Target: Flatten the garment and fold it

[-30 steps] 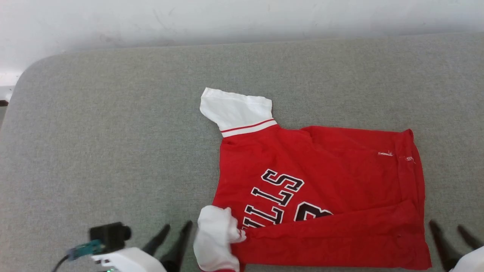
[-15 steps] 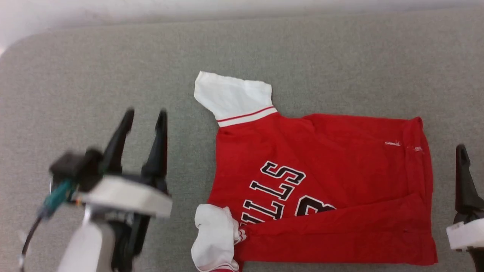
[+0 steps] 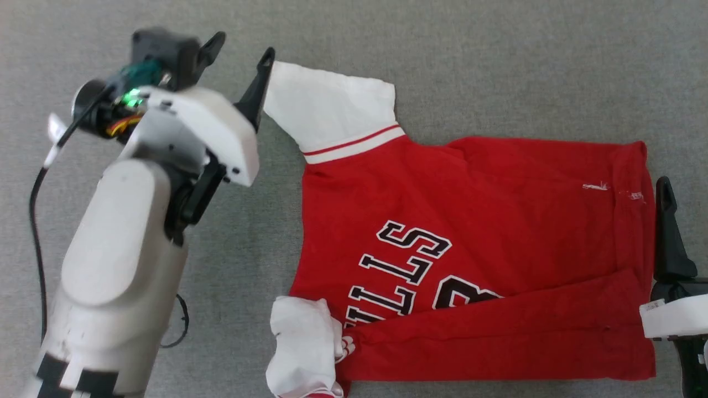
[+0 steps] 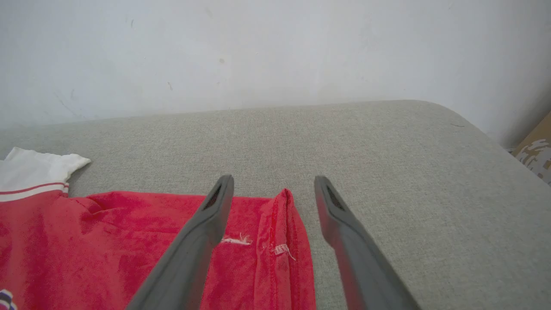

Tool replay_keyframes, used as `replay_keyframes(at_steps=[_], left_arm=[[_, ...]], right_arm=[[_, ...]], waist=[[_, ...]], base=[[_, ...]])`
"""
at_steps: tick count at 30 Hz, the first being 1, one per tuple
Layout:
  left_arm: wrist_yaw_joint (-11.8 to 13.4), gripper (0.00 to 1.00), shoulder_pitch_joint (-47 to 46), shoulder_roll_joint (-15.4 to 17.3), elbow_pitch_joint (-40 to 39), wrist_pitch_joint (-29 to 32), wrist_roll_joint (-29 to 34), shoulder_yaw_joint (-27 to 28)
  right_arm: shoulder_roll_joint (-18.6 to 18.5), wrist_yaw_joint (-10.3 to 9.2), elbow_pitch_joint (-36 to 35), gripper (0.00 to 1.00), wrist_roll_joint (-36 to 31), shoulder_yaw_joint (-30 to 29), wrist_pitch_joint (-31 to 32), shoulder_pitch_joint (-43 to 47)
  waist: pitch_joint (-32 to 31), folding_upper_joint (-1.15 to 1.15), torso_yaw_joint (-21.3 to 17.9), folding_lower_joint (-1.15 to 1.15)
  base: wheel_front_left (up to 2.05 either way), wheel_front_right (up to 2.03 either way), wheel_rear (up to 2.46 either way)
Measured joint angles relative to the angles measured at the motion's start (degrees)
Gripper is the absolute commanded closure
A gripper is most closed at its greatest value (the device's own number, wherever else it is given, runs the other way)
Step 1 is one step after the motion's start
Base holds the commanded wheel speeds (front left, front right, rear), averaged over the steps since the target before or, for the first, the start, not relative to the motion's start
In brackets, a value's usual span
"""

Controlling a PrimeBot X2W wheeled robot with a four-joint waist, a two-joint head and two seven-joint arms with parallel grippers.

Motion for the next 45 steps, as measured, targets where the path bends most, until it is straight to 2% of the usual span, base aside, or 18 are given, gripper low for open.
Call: replay_keyframes(at_steps=[5, 10, 14, 22, 23, 24, 27, 35, 45], left_arm=[[0.67, 0.0, -3.71, -1.98, 7.32, 4.58, 0.41, -1.62], [2.29, 0.0, -4.87, -2.12, 12.51, 7.17, 0.37, -1.42], [3.09, 0.0, -5.18, -2.16, 14.58, 7.06, 0.0, -1.01], [3.03, 0.0, -7.38, -2.58, 17.78, 5.48, -0.77, -0.87], [2.75, 0.08, -7.58, -2.66, 18.07, 5.71, -1.2, -0.91], [1.97, 1.0, -7.87, -2.68, 18.31, 6.28, -1.65, -1.11], [0.48, 1.0, -8.2, -2.8, 18.47, 7.15, -2.63, -1.51], [-0.03, 1.0, -7.73, -2.48, 18.05, 6.88, -3.39, -1.82], [-0.38, 1.0, -7.12, -1.7, 16.25, 7.27, -4.39, -1.85]], right_arm=[[0.0, 0.0, 0.35, 0.0, -0.03, 0.48, 0.15, -0.09], [0.0, 0.0, 0.24, 0.0, -0.13, 0.36, 0.56, -0.13], [0.0, 0.0, -0.1, 0.0, -0.13, -0.36, 1.13, -0.12], [0.0, 0.0, -1.02, 0.0, -0.2, -0.69, 1.83, -0.1], [0.0, 0.0, -1.1, 0.0, -0.33, -0.7, 2.13, -0.1], [0.0, 0.0, -1.2, 0.0, -0.48, -0.71, 2.23, -0.1], [0.0, 0.0, -1.49, 0.0, -0.8, -0.63, 2.67, -0.12], [0.02, 0.0, -2.91, 0.0, -3.56, 1.53, 5.97, -4.3], [-2.07, 0.0, 3.5, 0.0, -3.63, -0.12, 21.6, -13.4]], waist=[[2.07, 0.0, -0.73, 0.0], [3.01, 0.0, -1.96, -0.01], [3.59, 0.0, -2.56, -0.02], [4.37, 0.0, -2.81, -0.02], [4.4, 0.0, -2.8, -0.02], [4.4, 0.0, -2.79, -0.02], [4.28, 0.0, -2.72, -0.02], [3.32, 0.0, -2.85, -0.02], [3.78, 0.0, -2.67, -0.01]], base=[[0.0, 0.0, 0.0], [0.0, 0.0, 0.0], [0.0, 0.0, 0.0], [0.0, 0.0, 0.0], [0.0, 0.0, 0.0], [0.0, 0.0, 0.0], [0.0, 0.0, 0.0], [0.0, 0.0, 0.0], [0.0, 0.0, 0.0]])
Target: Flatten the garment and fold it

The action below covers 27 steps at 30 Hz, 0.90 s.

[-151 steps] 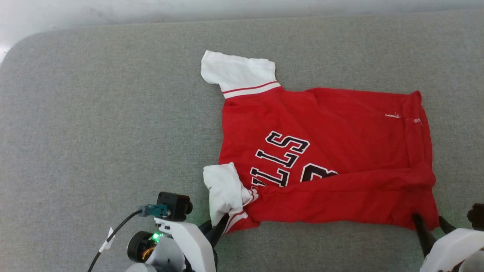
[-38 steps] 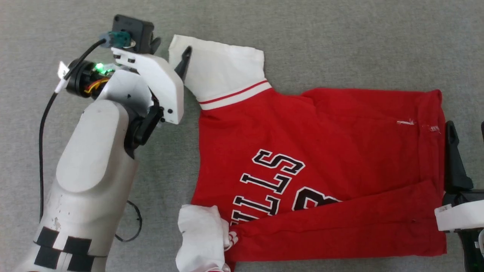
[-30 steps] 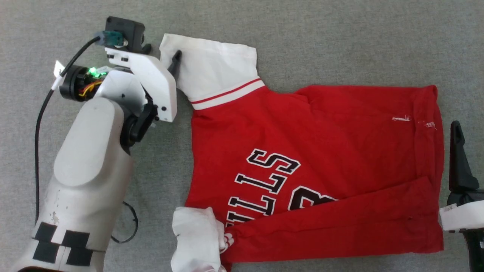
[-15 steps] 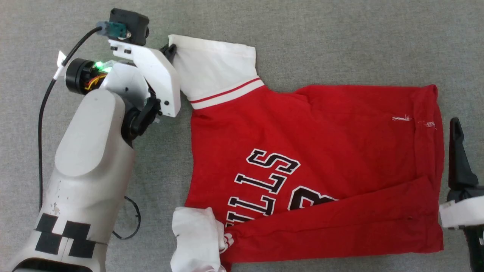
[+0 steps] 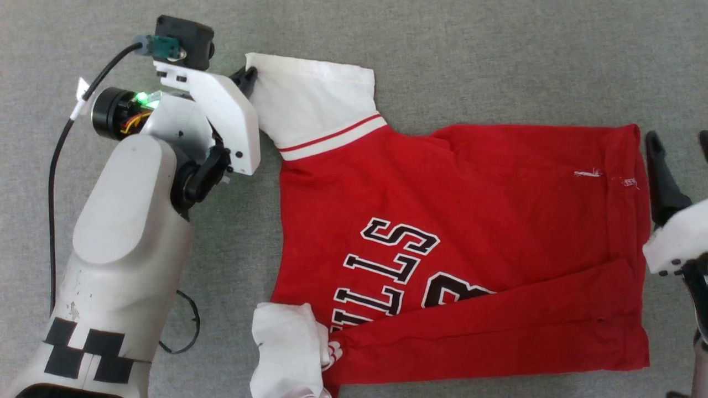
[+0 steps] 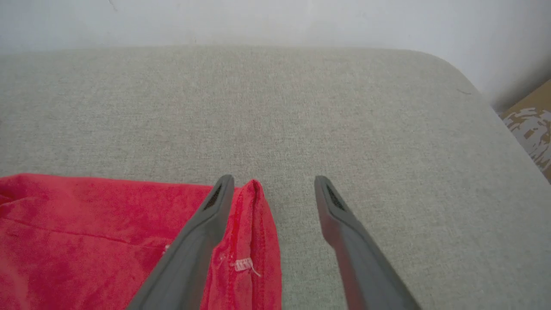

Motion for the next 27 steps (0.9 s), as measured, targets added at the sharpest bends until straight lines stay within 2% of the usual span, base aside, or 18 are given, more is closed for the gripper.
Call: replay_keyframes(at_steps=[8, 17, 18, 20, 22, 23, 25, 27], left_arm=[[0.1, 1.0, -0.02, 0.05, -0.99, 0.23, -0.43, -0.13], [0.1, 1.0, -0.26, 0.01, -1.11, 0.23, -1.08, -0.48], [0.1, 1.0, -0.29, 0.01, -1.11, 0.23, -1.2, -0.48], [0.1, 1.0, -0.44, 0.03, -1.07, 0.23, -1.3, -0.54], [0.1, 1.0, -0.68, 0.1, -0.99, 0.22, -1.37, -0.57], [0.1, 1.0, -0.75, 0.14, -0.98, 0.21, -1.45, -0.59], [-0.02, 1.0, -0.85, 0.23, -1.01, 0.11, -1.75, -0.6], [-0.19, 1.0, -0.88, 0.45, -1.04, -0.47, -1.77, -0.7]], right_arm=[[-1.34, 0.01, 5.7, 0.0, 1.2, -0.11, 7.45, -4.91], [-1.29, 0.0, 8.89, 0.0, 2.83, -0.37, 11.93, -6.59], [-1.33, 0.0, 9.09, 0.05, 2.91, -0.41, 12.01, -6.8], [-1.41, 0.0, 9.65, 0.24, 2.91, -0.38, 12.37, -7.1], [-1.38, 0.0, 10.29, 0.53, 3.16, -0.34, 12.71, -7.57], [-1.4, 0.0, 10.51, 0.59, 3.16, -0.23, 12.9, -7.77], [-1.31, 0.0, 10.93, 1.0, 3.59, -0.37, 12.83, -8.17], [-1.4, 0.0, 11.35, 1.0, 3.7, -0.37, 12.81, -8.71]], waist=[[0.83, 0.0, 0.61, 0.0], [1.27, 0.0, 1.37, 0.0], [1.31, 0.0, 1.41, 0.0], [1.38, 0.0, 1.48, 0.0], [1.51, 0.0, 1.53, 0.0], [1.58, 0.0, 1.56, 0.0], [1.74, 0.0, 1.62, 0.0], [1.85, 0.0, 1.67, 0.0]], base=[[0.0, 0.0, 0.0], [0.0, 0.0, 0.0], [0.0, 0.0, 0.0], [0.0, 0.0, 0.0], [0.0, 0.0, 0.0], [0.0, 0.0, 0.0], [0.0, 0.0, 0.0], [0.0, 0.0, 0.0]])
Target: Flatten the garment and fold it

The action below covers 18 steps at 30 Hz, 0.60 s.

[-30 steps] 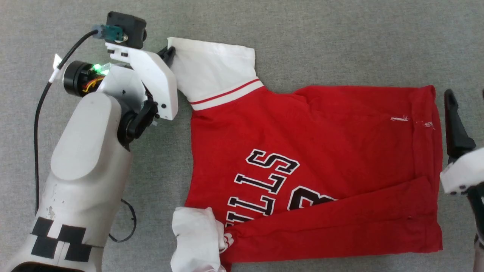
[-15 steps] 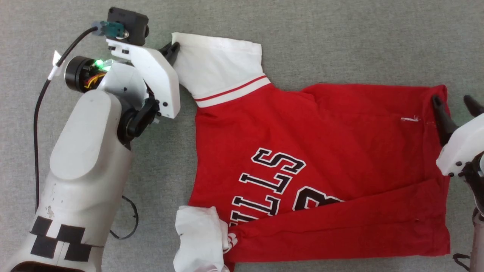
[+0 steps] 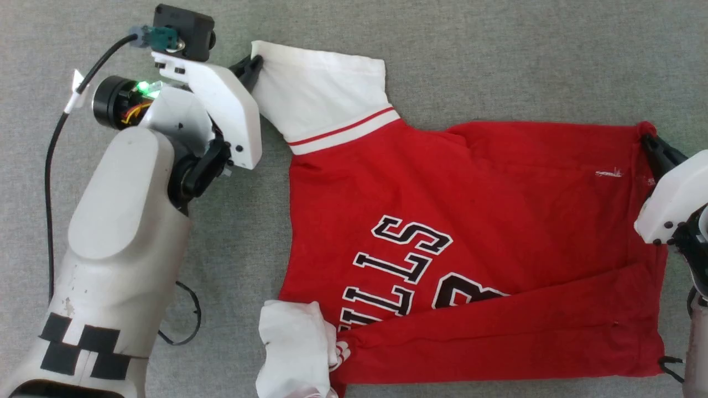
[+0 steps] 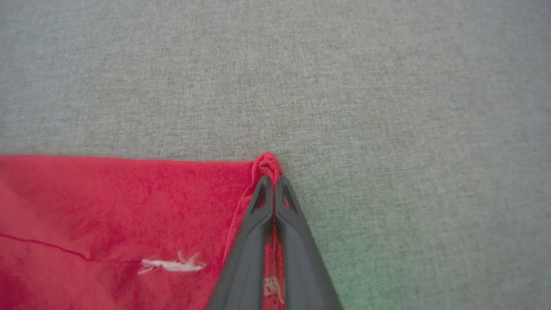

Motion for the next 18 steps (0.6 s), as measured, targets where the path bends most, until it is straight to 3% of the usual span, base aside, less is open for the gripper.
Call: replay_keyframes(at_steps=[10, 18], left_arm=[[-1.43, 1.0, 1.8, 2.23, -1.12, -6.83, -2.82, 1.83], [-2.49, 1.0, 6.83, 5.06, -9.8, -14.4, -5.46, 3.23]], right_arm=[[-0.67, 0.0, 0.35, 1.0, 0.47, 0.86, -3.58, -0.27], [-1.36, 0.0, -1.8, 1.0, 2.31, 2.27, -7.98, 1.02]], waist=[[-1.54, 0.0, -0.18, 0.0], [-5.03, 0.0, -0.3, 0.0]], base=[[0.0, 0.0, 0.0], [0.0, 0.0, 0.0]])
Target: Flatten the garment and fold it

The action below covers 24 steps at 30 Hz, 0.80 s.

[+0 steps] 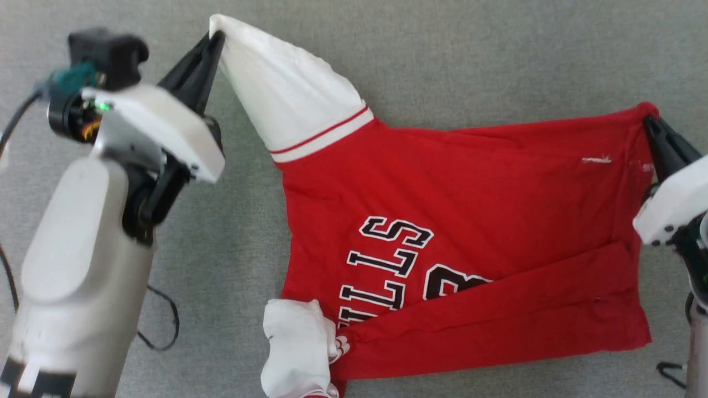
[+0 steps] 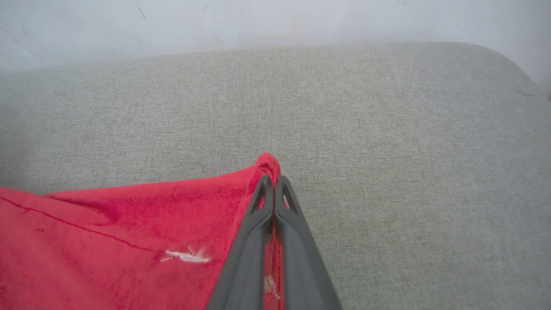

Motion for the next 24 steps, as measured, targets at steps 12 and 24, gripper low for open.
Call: replay_keyframes(at_steps=[12, 24], left_arm=[[-0.33, 1.0, 20.25, 4.36, -19.87, -4.47, -7.53, 0.31], [0.27, 1.0, 40.69, 9.12, -36.2, 2.02, -18.62, 1.21]], right_arm=[[0.34, 0.0, -3.54, 1.0, 3.58, -1.8, -4.88, 10.17], [1.64, 0.0, -5.3, 1.0, 8.59, -2.2, -6.6, 20.53]], waist=[[-6.5, 0.0, 0.34, -0.01], [-12.43, 0.0, 0.91, -0.02]], base=[[0.0, 0.0, 0.0], [0.0, 0.0, 0.0]])
